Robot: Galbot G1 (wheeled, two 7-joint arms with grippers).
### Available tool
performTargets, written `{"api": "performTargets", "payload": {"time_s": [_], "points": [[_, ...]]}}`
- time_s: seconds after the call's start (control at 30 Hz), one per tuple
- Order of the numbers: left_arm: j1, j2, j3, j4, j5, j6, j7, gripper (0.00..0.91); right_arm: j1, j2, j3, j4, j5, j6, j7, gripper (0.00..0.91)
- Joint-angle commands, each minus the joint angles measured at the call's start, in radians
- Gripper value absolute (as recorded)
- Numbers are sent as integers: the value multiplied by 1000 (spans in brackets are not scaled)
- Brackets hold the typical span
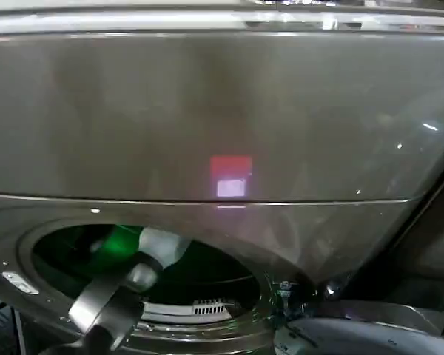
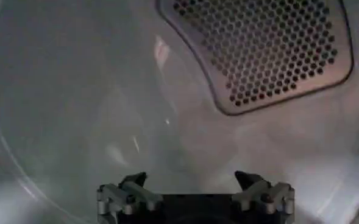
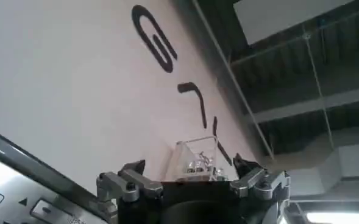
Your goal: Grasp the clothes from the dryer.
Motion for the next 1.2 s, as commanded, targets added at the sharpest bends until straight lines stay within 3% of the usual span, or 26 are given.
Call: {"api": "performTargets", "payload": {"time_s": [0.03,0.7,0.73,0.77,0.8,0.83,1.2], "points": [[-74,-10,104,127,215,-58,227,907,0,2,1,2,0,-1,0,907],[-56,-18,162,174,318,-97,344,887,-7,6,15,2,7,1,-3,907],[-56,-18,162,176,318,-97,347,614,-7,6,15,2,7,1,-3,907],[-55,-18,162,181,320,-97,349,614,-6,5,15,1,8,1,-3,907],[-52,-17,164,185,324,-98,353,330,-8,5,17,0,8,1,-4,907],[-49,-17,164,187,326,-98,356,171,-9,5,19,-1,9,1,-4,907],[-34,-16,172,189,332,-100,375,114,-10,-1,24,-6,11,2,-5,907]]}}
